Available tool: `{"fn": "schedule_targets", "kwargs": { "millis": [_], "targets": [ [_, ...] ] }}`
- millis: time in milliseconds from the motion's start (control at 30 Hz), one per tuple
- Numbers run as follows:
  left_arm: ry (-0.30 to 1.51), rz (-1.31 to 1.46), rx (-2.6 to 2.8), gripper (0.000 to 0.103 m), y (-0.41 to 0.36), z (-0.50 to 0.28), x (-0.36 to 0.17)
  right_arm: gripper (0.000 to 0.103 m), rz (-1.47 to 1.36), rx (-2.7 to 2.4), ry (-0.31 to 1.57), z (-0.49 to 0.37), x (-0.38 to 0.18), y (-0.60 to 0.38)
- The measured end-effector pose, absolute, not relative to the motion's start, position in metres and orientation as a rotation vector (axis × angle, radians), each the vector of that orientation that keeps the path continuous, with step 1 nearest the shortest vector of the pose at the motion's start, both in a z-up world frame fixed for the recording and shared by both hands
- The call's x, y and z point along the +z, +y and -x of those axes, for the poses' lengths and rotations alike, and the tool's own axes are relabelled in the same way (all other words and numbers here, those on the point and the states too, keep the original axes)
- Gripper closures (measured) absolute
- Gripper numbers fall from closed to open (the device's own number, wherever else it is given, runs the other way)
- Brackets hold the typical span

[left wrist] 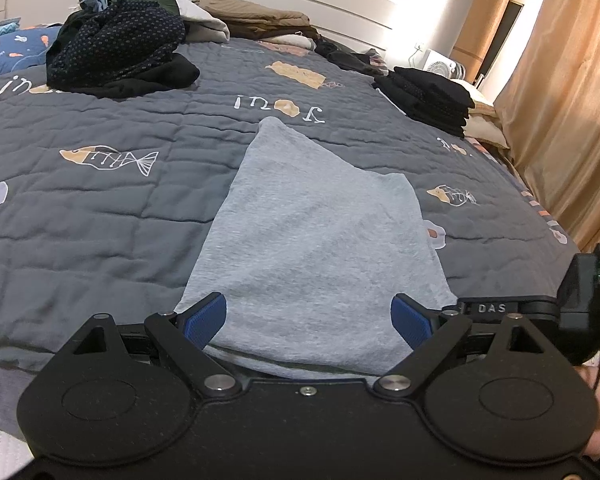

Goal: Fold clothes
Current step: 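Lower the right gripper onto the shirt's folded edge and pinch it, then pinch the shirt end with the left gripper while the right gripper holds the folded edge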

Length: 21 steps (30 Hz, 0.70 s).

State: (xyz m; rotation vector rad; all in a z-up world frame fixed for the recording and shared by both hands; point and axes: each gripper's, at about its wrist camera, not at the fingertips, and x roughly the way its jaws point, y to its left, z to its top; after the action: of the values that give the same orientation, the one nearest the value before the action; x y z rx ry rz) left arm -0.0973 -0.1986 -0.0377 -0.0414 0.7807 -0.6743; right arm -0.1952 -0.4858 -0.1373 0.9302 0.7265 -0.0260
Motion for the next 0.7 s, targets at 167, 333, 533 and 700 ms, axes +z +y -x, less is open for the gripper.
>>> {"fn": "schedule_targets", "kwargs": {
  "millis": [167,333,533,700],
  "targets": [
    [0.785,0.039,-0.673,0.014,-0.199,0.097,-0.038,0.058,-1.005,0.021,0.709,0.19,-0.145,-0.488],
    [0.786,0.033,-0.67,0.014,-0.199,0.097,-0.039,0.057,-1.003,0.031,0.717,0.188,-0.141,-0.487],
    [0.787,0.037,-0.663,0.014,-0.198,0.097,-0.039,0.087,-0.944,-0.013,0.721,0.185,-0.135,-0.48],
    [0.785,0.056,-0.663,0.014,-0.194,0.091,-0.036,0.087,-0.955,-0.02,0.722,0.179,-0.137,-0.479]
  ]
}}
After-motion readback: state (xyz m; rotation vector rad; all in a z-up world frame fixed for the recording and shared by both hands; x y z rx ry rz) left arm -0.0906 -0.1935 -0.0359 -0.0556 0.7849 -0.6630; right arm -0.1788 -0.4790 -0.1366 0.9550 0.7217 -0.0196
